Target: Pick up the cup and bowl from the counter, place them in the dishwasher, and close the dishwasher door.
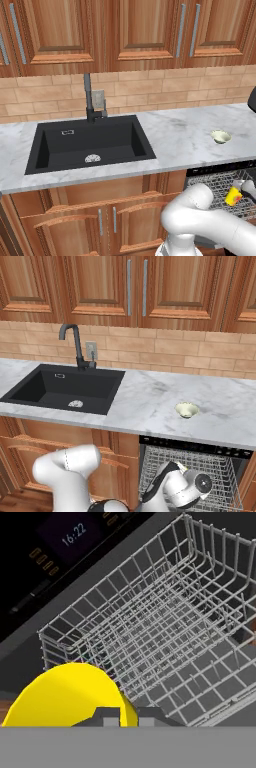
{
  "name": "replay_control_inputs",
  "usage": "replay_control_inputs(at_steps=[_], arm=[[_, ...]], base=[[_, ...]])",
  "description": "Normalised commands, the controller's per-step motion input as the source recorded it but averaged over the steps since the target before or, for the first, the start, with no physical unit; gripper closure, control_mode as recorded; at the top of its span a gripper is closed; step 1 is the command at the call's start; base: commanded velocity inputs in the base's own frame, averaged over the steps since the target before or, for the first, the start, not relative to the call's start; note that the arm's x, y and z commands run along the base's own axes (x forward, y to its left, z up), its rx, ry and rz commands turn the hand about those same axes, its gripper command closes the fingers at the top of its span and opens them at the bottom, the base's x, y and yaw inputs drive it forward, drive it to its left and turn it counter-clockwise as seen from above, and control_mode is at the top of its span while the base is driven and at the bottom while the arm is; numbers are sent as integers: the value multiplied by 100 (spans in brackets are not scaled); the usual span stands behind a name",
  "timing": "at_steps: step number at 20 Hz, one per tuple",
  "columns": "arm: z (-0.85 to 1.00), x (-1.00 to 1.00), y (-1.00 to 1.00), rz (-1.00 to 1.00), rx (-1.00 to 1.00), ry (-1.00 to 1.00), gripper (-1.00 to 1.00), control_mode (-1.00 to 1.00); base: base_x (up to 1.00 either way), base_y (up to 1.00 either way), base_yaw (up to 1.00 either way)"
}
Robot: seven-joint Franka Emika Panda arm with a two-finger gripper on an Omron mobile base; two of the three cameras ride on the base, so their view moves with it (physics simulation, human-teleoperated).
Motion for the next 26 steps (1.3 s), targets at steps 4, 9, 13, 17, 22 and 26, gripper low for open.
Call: replay_control_inputs(at_steps=[4, 9, 13, 17, 22, 26], arm=[[-53, 3, 0, 1, 0, 0, 100, -100], [-54, 11, 0, 0, 0, 4, 100, -100], [-49, 13, 0, 0, 0, 5, 100, -100], [-46, 18, 0, 0, 0, 5, 100, -100], [-49, 20, 0, 0, 0, 6, 100, -100], [-60, 13, 0, 0, 0, 8, 100, -100]], base=[[0, 0, 0], [0, 0, 0], [0, 0, 0], [0, 0, 0], [0, 0, 0], [0, 0, 0]])
